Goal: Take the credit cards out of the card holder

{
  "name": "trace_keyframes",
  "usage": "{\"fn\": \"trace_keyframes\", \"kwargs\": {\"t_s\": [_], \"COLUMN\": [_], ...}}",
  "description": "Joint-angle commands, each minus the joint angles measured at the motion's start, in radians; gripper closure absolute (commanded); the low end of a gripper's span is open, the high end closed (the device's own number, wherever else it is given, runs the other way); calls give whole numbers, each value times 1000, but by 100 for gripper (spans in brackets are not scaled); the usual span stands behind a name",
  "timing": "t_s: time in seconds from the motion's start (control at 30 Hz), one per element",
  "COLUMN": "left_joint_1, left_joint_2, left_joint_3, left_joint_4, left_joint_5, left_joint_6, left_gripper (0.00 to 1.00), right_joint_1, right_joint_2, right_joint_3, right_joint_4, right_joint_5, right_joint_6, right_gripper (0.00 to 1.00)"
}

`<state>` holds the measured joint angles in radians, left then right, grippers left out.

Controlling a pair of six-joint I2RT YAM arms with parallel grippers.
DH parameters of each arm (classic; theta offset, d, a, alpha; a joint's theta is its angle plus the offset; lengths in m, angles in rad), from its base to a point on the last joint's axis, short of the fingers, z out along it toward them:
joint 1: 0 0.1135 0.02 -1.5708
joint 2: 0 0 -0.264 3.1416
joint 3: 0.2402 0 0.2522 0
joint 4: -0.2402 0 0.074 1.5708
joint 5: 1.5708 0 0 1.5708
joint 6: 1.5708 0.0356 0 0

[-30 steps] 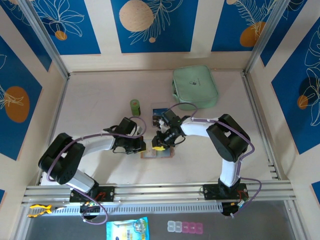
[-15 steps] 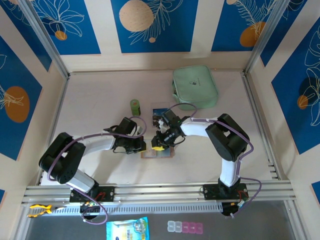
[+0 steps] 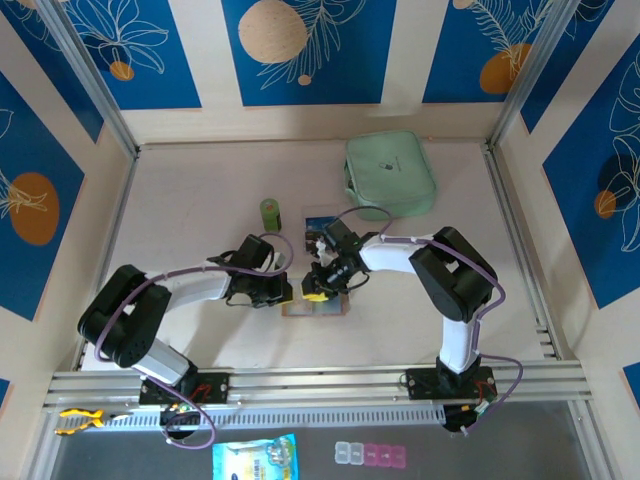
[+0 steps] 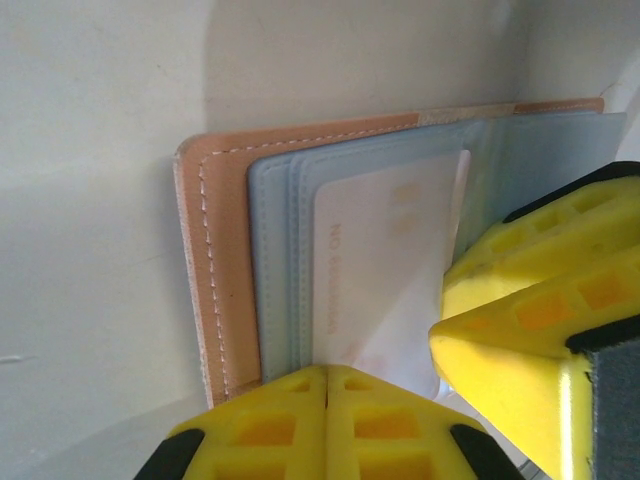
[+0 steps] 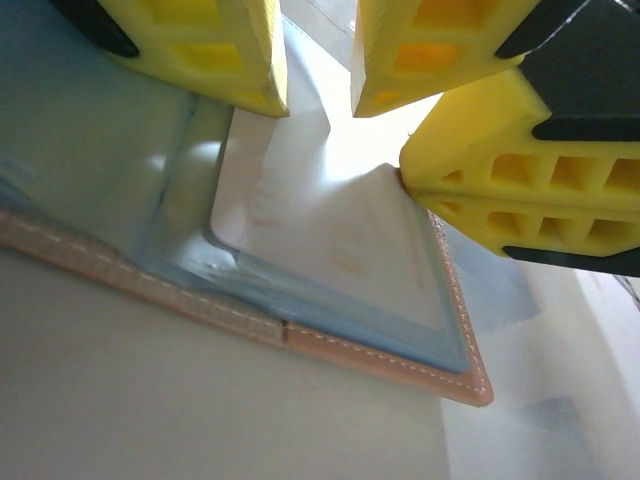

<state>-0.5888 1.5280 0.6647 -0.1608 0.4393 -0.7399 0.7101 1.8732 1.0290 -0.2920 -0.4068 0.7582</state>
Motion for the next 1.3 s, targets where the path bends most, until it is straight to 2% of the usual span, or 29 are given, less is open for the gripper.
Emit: {"fn": "trace_keyframes", "kwargs": {"t_s": [0.0, 0.17, 0.27, 0.37, 0.53, 0.9, 1.27], "left_joint_1": [11, 14, 15, 19, 20, 20, 20], "left_joint_2": [14, 2, -20, -42, -39, -19, -33], "left_joint_3": [-11, -11, -10, -5, -2, -18, 44], "left_joint_4": [-63, -73, -76, -79, -81, -57, -51], "left_joint_5": [-48, -50, -52, -54, -56, -34, 16], "left_joint_6": [26, 30, 24, 19, 25, 13, 8], "left_gripper": [94, 92, 86, 85, 92, 93, 96], "right_joint_1": [4, 6, 10, 15, 19, 17, 9], "right_joint_2": [-12, -11, -9, -7, -9, -93, -97], "right_joint_3": [4, 22, 37, 43, 39, 30, 5], "right_joint_4": [-155, -185, -202, -203, -179, -191, -138], "right_joint_5": [110, 128, 141, 138, 117, 146, 85], "right_joint_6": [-32, -45, -52, -54, -45, -29, -7], "right_gripper": [74, 73, 73, 73, 73, 73, 73]}}
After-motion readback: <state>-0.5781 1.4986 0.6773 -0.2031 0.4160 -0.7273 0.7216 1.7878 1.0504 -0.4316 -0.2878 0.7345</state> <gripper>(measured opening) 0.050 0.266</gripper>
